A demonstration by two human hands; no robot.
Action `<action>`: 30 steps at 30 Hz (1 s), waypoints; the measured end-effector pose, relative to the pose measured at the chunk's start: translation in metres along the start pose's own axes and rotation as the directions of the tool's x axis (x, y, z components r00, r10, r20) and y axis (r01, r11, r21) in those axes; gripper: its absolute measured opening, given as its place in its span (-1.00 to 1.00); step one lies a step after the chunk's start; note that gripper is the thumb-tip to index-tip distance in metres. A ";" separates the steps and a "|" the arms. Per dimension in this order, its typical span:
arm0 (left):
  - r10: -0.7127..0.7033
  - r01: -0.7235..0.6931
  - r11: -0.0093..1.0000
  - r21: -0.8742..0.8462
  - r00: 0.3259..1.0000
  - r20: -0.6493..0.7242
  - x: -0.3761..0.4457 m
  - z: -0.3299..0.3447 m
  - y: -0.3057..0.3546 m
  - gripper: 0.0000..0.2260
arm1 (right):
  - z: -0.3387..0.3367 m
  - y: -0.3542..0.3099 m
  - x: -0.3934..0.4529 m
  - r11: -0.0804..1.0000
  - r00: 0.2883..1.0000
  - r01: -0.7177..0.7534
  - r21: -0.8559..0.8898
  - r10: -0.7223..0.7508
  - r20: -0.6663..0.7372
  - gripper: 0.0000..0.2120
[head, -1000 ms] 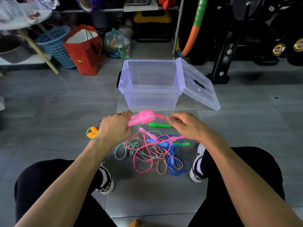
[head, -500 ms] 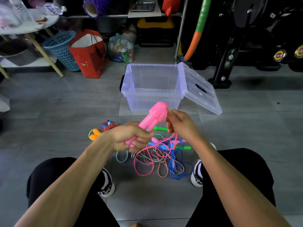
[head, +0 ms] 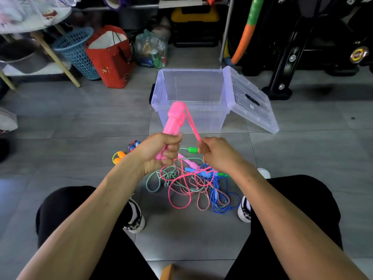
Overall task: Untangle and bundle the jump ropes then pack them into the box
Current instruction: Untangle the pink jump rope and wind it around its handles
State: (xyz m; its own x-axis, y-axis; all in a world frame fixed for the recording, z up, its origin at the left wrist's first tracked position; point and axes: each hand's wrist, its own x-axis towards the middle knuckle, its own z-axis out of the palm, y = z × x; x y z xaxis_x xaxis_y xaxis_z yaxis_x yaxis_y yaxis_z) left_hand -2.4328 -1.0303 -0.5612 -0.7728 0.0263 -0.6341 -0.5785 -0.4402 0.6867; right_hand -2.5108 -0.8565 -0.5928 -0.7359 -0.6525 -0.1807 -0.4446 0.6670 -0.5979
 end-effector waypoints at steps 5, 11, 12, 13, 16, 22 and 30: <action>-0.045 0.030 0.997 -0.076 0.980 -0.193 0.014 -0.004 0.004 -0.78 | 0.004 -0.014 -0.011 0.975 0.981 0.099 -0.200 -0.062 0.182 -0.80; 0.259 0.146 0.728 0.670 0.846 -0.466 0.026 0.003 -0.011 -0.91 | 0.001 -0.026 -0.025 0.826 0.968 0.245 -0.507 -0.178 0.176 -0.87; 0.322 0.207 0.573 0.793 0.833 -0.450 0.026 0.002 -0.012 -0.91 | -0.002 -0.027 -0.027 0.818 0.964 0.260 -0.514 -0.190 0.185 -0.86; 0.368 0.271 0.401 0.875 0.827 -0.424 0.026 0.000 -0.015 -0.87 | -0.005 -0.027 -0.028 0.818 0.961 0.272 -0.507 -0.200 0.193 -0.86; 0.394 0.384 0.044 0.922 0.842 -0.369 0.031 -0.002 -0.028 -0.73 | -0.013 -0.023 -0.029 0.822 0.945 0.319 -0.472 -0.239 0.224 -0.83; 0.409 0.325 -0.367 0.871 0.898 -0.163 0.034 0.001 -0.041 -0.70 | -0.029 -0.009 -0.034 0.947 0.972 0.227 -0.228 -0.205 0.116 -0.76; 0.599 0.232 -0.431 0.872 0.797 0.084 0.005 0.008 -0.026 -0.72 | -0.047 0.028 -0.029 0.925 0.933 -0.239 -0.294 0.303 0.194 -0.49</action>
State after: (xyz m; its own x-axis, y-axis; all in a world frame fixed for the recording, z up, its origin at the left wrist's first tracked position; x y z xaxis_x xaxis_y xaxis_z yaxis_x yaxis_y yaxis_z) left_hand -2.4237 -1.0114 -0.5800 -0.9839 -0.1671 -0.0642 -0.1575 0.9785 -0.1328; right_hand -2.5259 -0.8022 -0.5679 -0.7223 -0.4764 -0.5013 -0.3854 0.8792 -0.2803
